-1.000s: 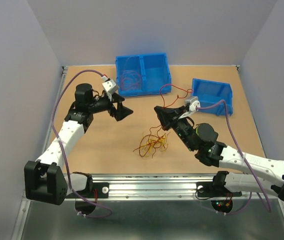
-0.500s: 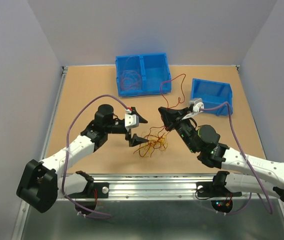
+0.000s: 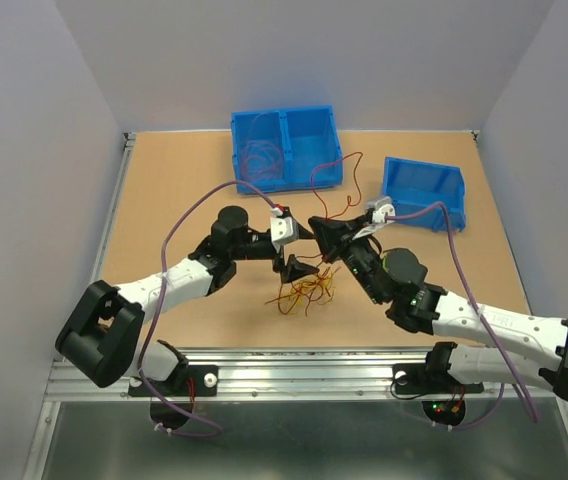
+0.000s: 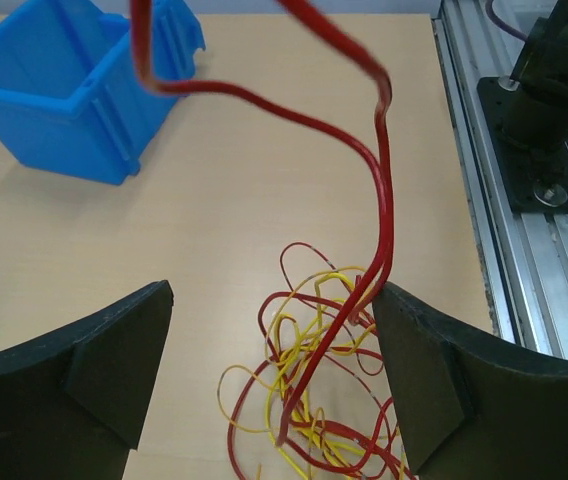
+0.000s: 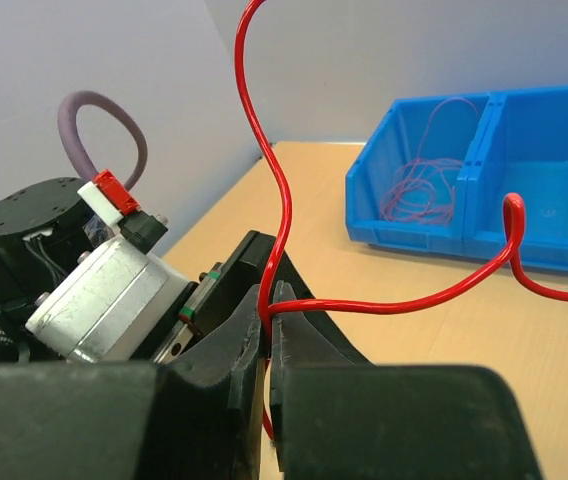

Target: Untangle the cables

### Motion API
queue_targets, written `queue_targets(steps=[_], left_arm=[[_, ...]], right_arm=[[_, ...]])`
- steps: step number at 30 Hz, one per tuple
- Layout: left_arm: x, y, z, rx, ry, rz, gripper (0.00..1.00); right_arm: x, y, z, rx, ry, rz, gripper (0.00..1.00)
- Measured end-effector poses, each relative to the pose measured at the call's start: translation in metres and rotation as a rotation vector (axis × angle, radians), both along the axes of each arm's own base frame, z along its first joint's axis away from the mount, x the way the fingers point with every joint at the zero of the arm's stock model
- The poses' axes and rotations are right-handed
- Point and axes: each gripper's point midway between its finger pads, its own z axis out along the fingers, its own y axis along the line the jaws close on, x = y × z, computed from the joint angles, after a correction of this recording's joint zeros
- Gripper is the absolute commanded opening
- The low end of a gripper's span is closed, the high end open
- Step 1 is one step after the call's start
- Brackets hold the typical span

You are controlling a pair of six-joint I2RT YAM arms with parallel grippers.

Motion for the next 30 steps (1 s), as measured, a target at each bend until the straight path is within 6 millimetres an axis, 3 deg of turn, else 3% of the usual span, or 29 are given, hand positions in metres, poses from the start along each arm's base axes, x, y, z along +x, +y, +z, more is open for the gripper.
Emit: queue_targets(steps=[6, 10, 11, 14, 20, 22, 24, 25, 27, 28, 30], left_arm=[[-0.011, -0.014, -0.002, -0.002, 0.001, -0.037, 0.77], [-0.013, -0.017, -0.001, -0.003, -0.005, -0.045, 0.76], [-0.012, -0.017, -0.002, -0.002, -0.008, -0.044, 0.70], [-0.009, -0.016, -0.001, -0.001, -0.012, -0.025, 0.61], [0.015, -0.010, 0.016, -0.042, -0.068, 0.075, 0.64], [0.020, -0.008, 0.027, -0.068, -0.101, 0.099, 0.64], [0.019, -0.009, 0.033, -0.081, -0.119, 0.092, 0.64], [0.014, -0.014, 0.035, -0.092, -0.125, 0.062, 0.64], [0.012, -0.018, 0.050, -0.128, -0.159, 0.044, 0.64], [0.013, -0.021, 0.055, -0.137, -0.177, 0.038, 0.64], [0.012, -0.027, 0.040, -0.108, -0.147, 0.022, 0.64]], right_arm=[[0.005, 0.015, -0.020, -0.039, 0.025, 0.018, 0.01], [0.004, 0.023, -0.026, -0.047, 0.032, 0.045, 0.01], [0.005, 0.026, -0.027, -0.049, 0.035, 0.050, 0.01], [0.006, 0.032, -0.026, -0.050, 0.038, 0.058, 0.00], [0.014, 0.048, -0.005, -0.069, 0.040, 0.069, 0.01], [0.016, 0.052, 0.009, -0.069, 0.038, 0.077, 0.01], [0.014, 0.056, 0.034, -0.027, 0.019, 0.098, 0.01], [0.014, 0.055, 0.057, -0.011, -0.005, 0.094, 0.01], [0.017, 0.051, 0.077, 0.012, -0.020, 0.081, 0.00], [0.016, 0.049, 0.101, 0.065, -0.038, 0.084, 0.01], [0.009, 0.045, 0.147, 0.158, -0.088, 0.096, 0.00]])
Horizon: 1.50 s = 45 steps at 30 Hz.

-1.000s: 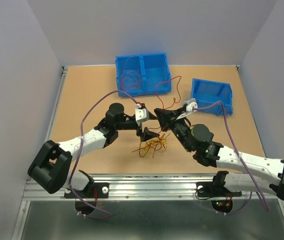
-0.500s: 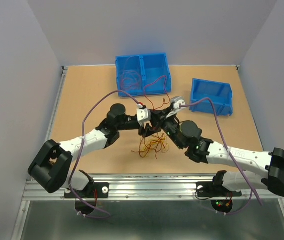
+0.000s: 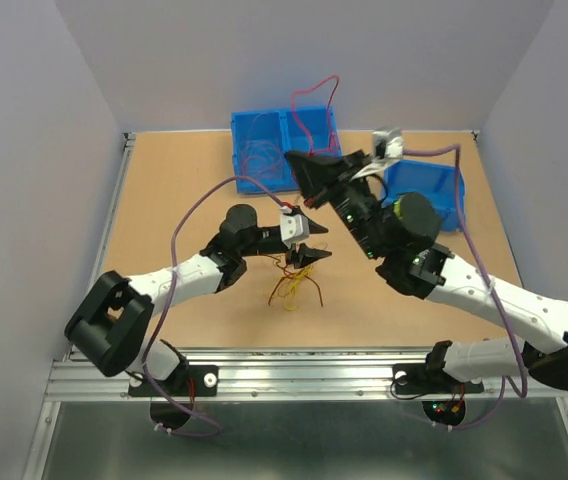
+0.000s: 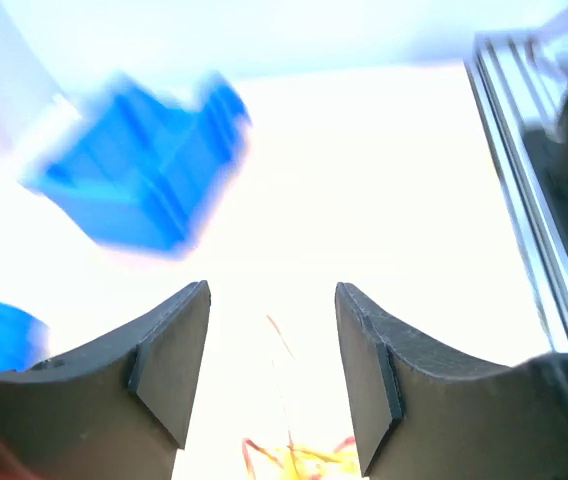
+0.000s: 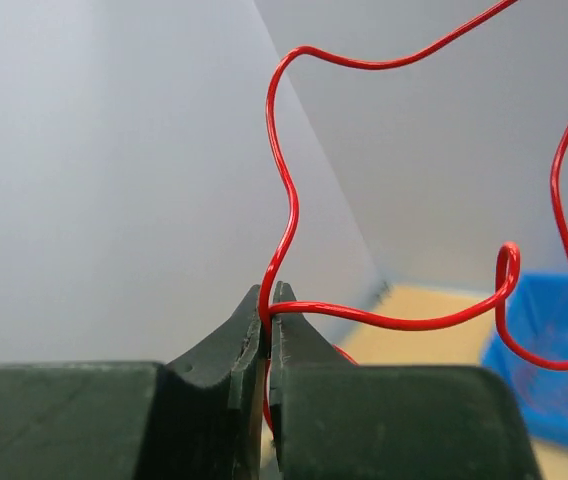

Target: Untangle the cables

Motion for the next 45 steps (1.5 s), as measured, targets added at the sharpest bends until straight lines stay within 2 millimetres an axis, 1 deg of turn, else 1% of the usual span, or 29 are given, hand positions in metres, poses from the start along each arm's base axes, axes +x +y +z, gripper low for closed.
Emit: queue_targets(steps=[1, 3, 5, 6, 7, 8, 9, 12, 14, 18, 21, 23, 25, 27, 30, 32, 33, 37, 40, 41, 42, 44, 45], left_arm=[[0.000, -0.002, -0.014, 0.030, 0.029, -0.006, 0.64], [0.000, -0.006, -0.051, 0.109, 0.111, -0.011, 0.64], [0.001, -0.006, -0.080, 0.177, 0.174, 0.000, 0.64], [0.001, -0.005, -0.087, 0.197, 0.190, 0.005, 0.64], [0.001, -0.003, -0.095, 0.218, 0.205, 0.013, 0.64], [0.002, -0.002, -0.098, 0.228, 0.210, 0.018, 0.64], [0.003, -0.001, -0.101, 0.237, 0.213, 0.026, 0.64], [0.007, 0.000, -0.102, 0.251, 0.207, 0.047, 0.64], [0.012, 0.000, -0.101, 0.257, 0.201, 0.067, 0.66], [0.026, 0.002, -0.098, 0.273, 0.191, 0.129, 0.73], [0.041, 0.013, -0.098, 0.289, 0.198, 0.206, 0.75], [0.051, 0.022, -0.093, 0.284, 0.201, 0.249, 0.76], [0.063, 0.036, -0.082, 0.261, 0.196, 0.305, 0.76], [0.077, 0.053, -0.066, 0.223, 0.188, 0.372, 0.76], [0.091, 0.075, -0.045, 0.168, 0.170, 0.449, 0.77], [0.098, 0.087, -0.035, 0.138, 0.165, 0.491, 0.77], [0.099, 0.092, -0.032, 0.127, 0.163, 0.505, 0.77], [0.100, 0.106, -0.027, 0.101, 0.167, 0.543, 0.78], [0.097, 0.108, -0.025, 0.094, 0.161, 0.545, 0.78], [0.097, 0.108, -0.025, 0.093, 0.161, 0.545, 0.78], [0.097, 0.108, -0.025, 0.091, 0.159, 0.546, 0.78], [0.097, 0.108, -0.024, 0.090, 0.157, 0.546, 0.78], [0.097, 0.108, -0.024, 0.090, 0.157, 0.546, 0.78]], right_arm=[[-0.005, -0.006, 0.031, 0.060, -0.032, 0.001, 0.01], [-0.015, -0.028, 0.090, 0.190, -0.097, -0.012, 0.00], [-0.022, -0.048, 0.124, 0.268, -0.138, -0.034, 0.01], [-0.026, -0.062, 0.140, 0.308, -0.157, -0.057, 0.01], [-0.029, -0.074, 0.151, 0.333, -0.169, -0.079, 0.01], [-0.030, -0.083, 0.158, 0.348, -0.176, -0.101, 0.01], [-0.031, -0.097, 0.166, 0.370, -0.182, -0.135, 0.01], [-0.031, -0.122, 0.177, 0.386, -0.185, -0.219, 0.01], [-0.029, -0.134, 0.176, 0.382, -0.174, -0.270, 0.01], [-0.025, -0.161, 0.172, 0.355, -0.149, -0.383, 0.01], [-0.024, -0.183, 0.168, 0.323, -0.135, -0.476, 0.00], [-0.023, -0.195, 0.165, 0.289, -0.135, -0.543, 0.01], [-0.018, -0.204, 0.159, 0.243, -0.128, -0.627, 0.01], [-0.013, -0.210, 0.156, 0.211, -0.130, -0.691, 0.00], [0.002, -0.217, 0.147, 0.139, -0.125, -0.798, 0.01], [0.017, -0.218, 0.137, 0.080, -0.116, -0.867, 0.01], [0.028, -0.217, 0.129, 0.039, -0.111, -0.905, 0.01], [0.065, -0.229, 0.099, -0.070, -0.082, -1.036, 0.01], [0.100, -0.252, 0.070, -0.130, -0.034, -1.161, 0.01], [0.107, -0.257, 0.063, -0.135, -0.024, -1.178, 0.01], [0.120, -0.267, 0.051, -0.151, -0.002, -1.215, 0.01], [0.139, -0.278, 0.031, -0.179, 0.035, -1.246, 0.01], [0.153, -0.287, 0.020, -0.183, 0.058, -1.254, 0.01]])
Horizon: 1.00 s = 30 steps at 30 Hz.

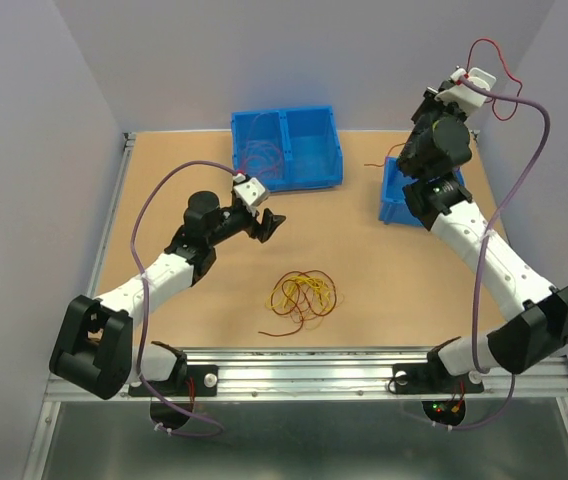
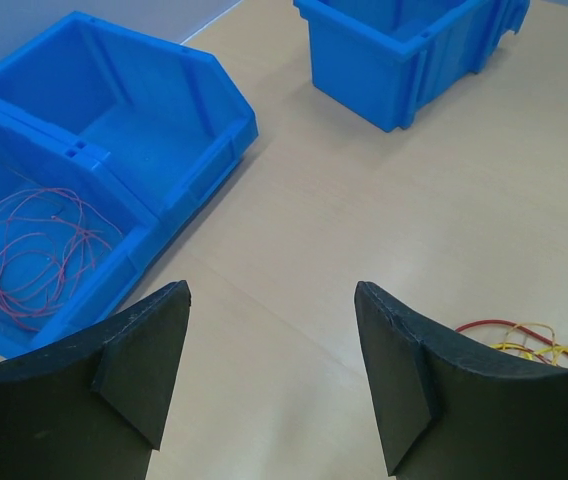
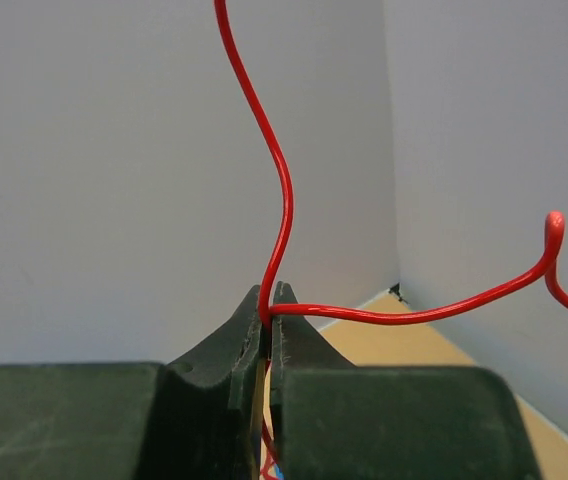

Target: Untangle the cables

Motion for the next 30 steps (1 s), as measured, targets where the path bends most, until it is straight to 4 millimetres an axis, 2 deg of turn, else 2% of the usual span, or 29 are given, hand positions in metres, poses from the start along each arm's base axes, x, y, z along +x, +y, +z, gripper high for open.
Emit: queue_targets(steps=[5, 8, 13, 18, 21, 24, 28, 30], left_arm=[[-0.001, 0.001, -0.001, 0.001, 0.002, 0.002, 0.78], [-0.001, 0.001, 0.001, -0.001, -0.004, 0.003, 0.79], [-0.002, 0.002, 0.006, -0.007, -0.016, 0.005, 0.79], [-0.002, 0.003, 0.006, -0.006, -0.016, 0.006, 0.78], [-0.001, 0.003, 0.006, -0.006, -0.016, 0.006, 0.79], [-0.002, 0.003, 0.007, -0.006, -0.017, 0.008, 0.79], [-0.002, 0.004, 0.011, -0.011, -0.028, 0.012, 0.79], [-0.002, 0.004, 0.012, -0.012, -0.032, 0.013, 0.79]], right_arm=[[0.046, -0.030, -0.050, 0.049, 0.102, 0.019, 0.01], [0.072, -0.045, -0.088, 0.093, 0.181, 0.046, 0.00], [0.097, -0.048, -0.138, 0.144, 0.287, 0.098, 0.00], [0.111, -0.045, -0.173, 0.177, 0.357, 0.132, 0.01], [0.113, -0.046, -0.203, 0.211, 0.404, 0.131, 0.01], [0.114, -0.057, -0.234, 0.263, 0.440, 0.095, 0.01], [0.109, -0.086, -0.276, 0.338, 0.483, -0.003, 0.01], [0.105, -0.095, -0.288, 0.359, 0.495, -0.039, 0.01]])
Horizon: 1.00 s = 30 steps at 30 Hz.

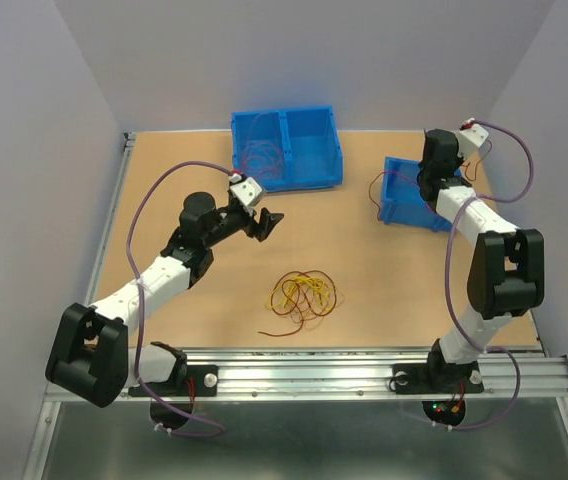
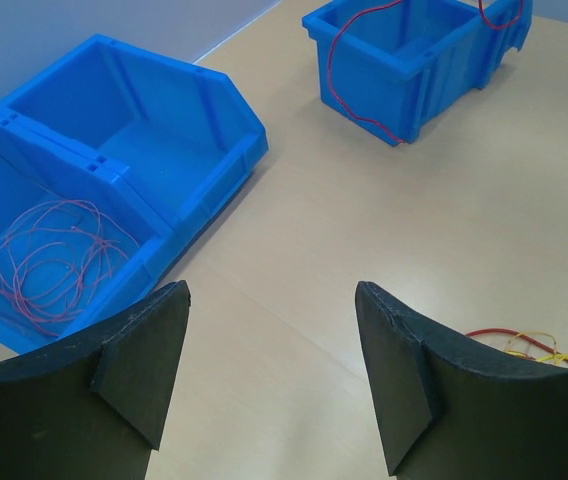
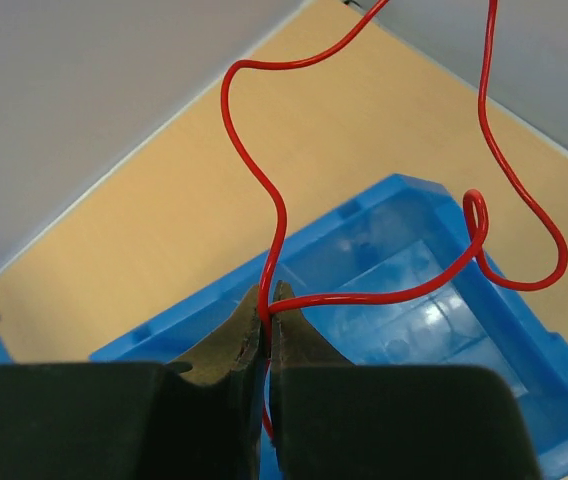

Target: Untangle the cables

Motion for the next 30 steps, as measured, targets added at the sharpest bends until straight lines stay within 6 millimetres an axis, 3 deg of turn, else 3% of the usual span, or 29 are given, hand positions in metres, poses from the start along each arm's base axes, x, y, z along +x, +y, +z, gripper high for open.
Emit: queue_targets(steps=[8, 12, 16, 19, 22, 26, 30], left_arm=[[0.000, 0.000, 0.000, 0.000, 0.000, 0.001, 0.79], [0.000, 0.000, 0.000, 0.000, 0.000, 0.002, 0.79], [0.000, 0.000, 0.000, 0.000, -0.001, 0.002, 0.79], [0.000, 0.000, 0.000, 0.000, -0.001, 0.003, 0.79], [0.000, 0.001, 0.001, 0.000, -0.001, 0.004, 0.79], [0.000, 0.001, 0.001, 0.000, -0.002, 0.004, 0.79], [0.000, 0.001, 0.001, 0.000, -0.002, 0.004, 0.79]], right_arm=[[-0.008, -0.038, -0.019, 0.091, -0.004, -0.070, 0.01], [-0.017, -0.056, 0.013, 0.128, -0.082, -0.084, 0.01], [-0.035, -0.069, 0.077, 0.131, -0.232, -0.100, 0.01], [-0.045, -0.075, 0.109, 0.123, -0.304, -0.102, 0.00], [-0.047, -0.083, 0.118, 0.128, -0.325, -0.095, 0.01], [-0.050, -0.100, 0.114, 0.129, -0.315, -0.116, 0.01], [-0.047, -0.099, 0.107, 0.134, -0.297, -0.097, 0.00]])
